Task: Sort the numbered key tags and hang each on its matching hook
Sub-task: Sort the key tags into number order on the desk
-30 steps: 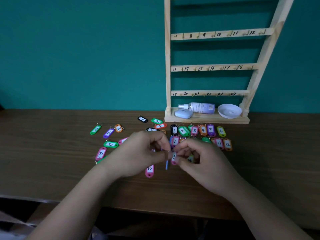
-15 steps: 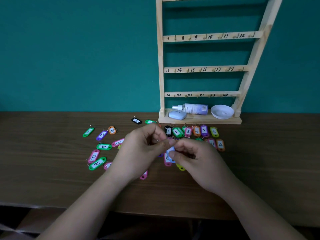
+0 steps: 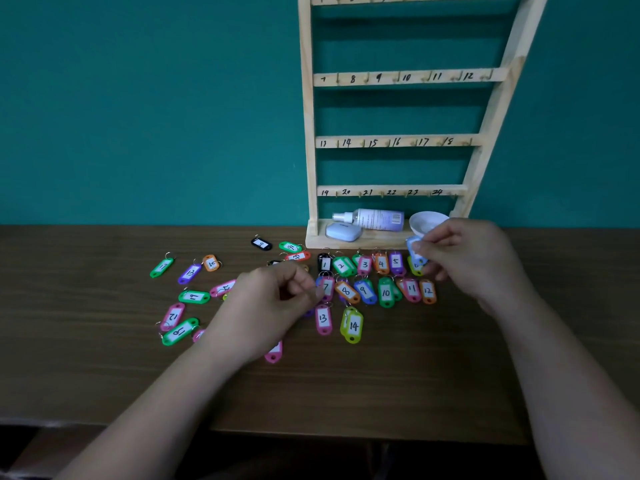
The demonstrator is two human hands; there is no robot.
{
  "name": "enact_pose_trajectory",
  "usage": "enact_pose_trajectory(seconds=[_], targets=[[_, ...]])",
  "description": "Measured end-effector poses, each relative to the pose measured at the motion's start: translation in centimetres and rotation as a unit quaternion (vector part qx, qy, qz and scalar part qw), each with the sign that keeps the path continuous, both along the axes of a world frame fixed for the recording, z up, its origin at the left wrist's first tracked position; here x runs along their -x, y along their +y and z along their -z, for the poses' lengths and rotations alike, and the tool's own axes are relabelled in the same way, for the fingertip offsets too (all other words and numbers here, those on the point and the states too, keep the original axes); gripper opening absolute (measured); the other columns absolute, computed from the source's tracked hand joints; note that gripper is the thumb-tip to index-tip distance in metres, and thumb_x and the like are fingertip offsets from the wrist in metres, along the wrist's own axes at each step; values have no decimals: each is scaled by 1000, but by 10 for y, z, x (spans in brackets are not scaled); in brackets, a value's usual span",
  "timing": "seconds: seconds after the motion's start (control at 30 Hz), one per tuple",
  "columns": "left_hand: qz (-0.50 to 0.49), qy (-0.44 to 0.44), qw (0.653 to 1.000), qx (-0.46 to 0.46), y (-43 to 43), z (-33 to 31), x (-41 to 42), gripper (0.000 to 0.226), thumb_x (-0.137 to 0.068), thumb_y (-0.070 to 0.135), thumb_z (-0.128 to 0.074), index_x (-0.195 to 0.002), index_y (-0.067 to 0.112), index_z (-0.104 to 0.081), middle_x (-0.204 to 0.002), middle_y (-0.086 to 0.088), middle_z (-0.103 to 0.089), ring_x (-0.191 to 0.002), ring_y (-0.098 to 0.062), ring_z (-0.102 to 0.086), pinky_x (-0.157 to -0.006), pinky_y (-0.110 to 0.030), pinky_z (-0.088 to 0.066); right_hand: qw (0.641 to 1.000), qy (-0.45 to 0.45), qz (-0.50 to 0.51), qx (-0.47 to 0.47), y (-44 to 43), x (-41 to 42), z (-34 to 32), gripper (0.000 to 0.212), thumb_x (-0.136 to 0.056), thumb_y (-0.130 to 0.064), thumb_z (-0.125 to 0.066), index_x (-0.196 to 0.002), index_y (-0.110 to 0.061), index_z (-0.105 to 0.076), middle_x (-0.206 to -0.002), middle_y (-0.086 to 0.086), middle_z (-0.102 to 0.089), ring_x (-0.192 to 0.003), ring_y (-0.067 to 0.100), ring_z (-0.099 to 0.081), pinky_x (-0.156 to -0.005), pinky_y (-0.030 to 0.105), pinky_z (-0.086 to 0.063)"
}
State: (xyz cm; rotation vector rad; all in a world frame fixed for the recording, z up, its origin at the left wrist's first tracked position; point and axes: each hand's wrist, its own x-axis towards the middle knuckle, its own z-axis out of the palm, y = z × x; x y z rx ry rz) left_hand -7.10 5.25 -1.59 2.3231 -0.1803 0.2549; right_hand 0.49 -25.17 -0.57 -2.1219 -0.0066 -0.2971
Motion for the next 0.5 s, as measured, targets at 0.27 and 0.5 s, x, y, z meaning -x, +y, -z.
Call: enact_pose_trajectory(seconds=[0.27,0.5], targets=[[3,0,1000,-14,-3,-1,-3,13,-93,38,-77,-83,29,-74,-76,12,-72,-77,-5,-65,-64,-18,-46,995,20,86,35,-15,-24,26,15,-93,-18,-83,-90,-29,-73,-80,-6,-78,-60,1,-74,-67,35,-63],[10,-10,999,-34,-1,1,-3,15,-93,38,-77,-82,30,-74,-74,14,-72,-78,-5,-67,-64,-16,-46,992,49,74,91,-14,-27,34,13,-88,-32,-87,-86,-33,-74,-87,-15,-71,-83,1,-64,-62,25,-44]])
